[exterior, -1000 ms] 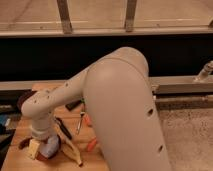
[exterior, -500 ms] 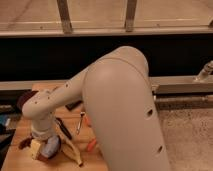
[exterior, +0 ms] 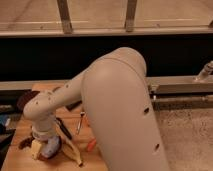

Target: Wipe purple bowl with towel

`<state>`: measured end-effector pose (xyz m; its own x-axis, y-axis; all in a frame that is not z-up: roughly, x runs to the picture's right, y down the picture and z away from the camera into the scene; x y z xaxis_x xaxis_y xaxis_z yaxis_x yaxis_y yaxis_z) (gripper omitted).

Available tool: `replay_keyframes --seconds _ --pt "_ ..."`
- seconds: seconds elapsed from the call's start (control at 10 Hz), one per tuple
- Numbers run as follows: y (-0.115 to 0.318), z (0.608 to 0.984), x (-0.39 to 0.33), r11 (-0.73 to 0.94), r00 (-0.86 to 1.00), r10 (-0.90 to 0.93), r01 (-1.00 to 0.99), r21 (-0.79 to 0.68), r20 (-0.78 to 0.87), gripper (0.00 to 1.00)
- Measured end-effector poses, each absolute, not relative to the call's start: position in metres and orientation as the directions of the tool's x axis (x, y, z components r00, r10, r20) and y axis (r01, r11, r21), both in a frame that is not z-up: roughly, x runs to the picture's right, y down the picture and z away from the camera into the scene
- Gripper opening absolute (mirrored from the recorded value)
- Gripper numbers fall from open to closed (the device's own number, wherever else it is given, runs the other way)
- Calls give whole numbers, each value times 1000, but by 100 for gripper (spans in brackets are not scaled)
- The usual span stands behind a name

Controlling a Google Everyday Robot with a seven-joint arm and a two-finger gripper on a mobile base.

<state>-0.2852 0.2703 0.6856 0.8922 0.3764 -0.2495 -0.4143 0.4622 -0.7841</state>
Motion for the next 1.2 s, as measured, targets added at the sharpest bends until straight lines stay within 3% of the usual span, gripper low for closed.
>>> replay_keyframes --seconds 0.9,1.2 --pt "288 695 -296 421 895 372 -399 -815 -246 78" --pt "287 694 -296 422 897 370 -395 -816 -243 57"
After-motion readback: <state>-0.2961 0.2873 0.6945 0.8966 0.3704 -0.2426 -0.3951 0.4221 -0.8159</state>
